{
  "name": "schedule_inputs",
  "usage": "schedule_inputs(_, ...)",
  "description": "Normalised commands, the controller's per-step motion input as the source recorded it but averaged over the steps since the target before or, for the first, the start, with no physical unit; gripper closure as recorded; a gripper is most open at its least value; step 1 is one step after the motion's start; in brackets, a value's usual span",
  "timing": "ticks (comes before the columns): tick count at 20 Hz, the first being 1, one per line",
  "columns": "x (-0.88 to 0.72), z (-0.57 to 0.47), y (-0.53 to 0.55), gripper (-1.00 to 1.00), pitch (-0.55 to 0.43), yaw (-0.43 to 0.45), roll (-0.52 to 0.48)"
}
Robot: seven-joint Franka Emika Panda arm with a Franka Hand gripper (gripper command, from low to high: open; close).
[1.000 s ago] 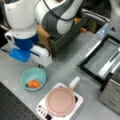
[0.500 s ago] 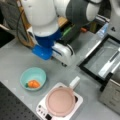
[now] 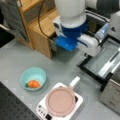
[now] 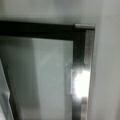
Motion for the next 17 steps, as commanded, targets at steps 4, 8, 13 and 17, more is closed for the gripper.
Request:
schedule_inputs(4, -0.36, -0.06, -0.01, -1.0, -0.244, 0.138, -0.204)
schedule_inputs(8, -0.09, -0.04, 0.05, -1.0, -0.192, 0.125, -0.186)
schedule_inputs(13, 0.05, -0.03, 0.1, -1.0, -0.121, 0.149, -0.201)
schedule_inputs(17, 0.09, -0.02, 0.05, -1.0, -0.061, 0.148, -0.208)
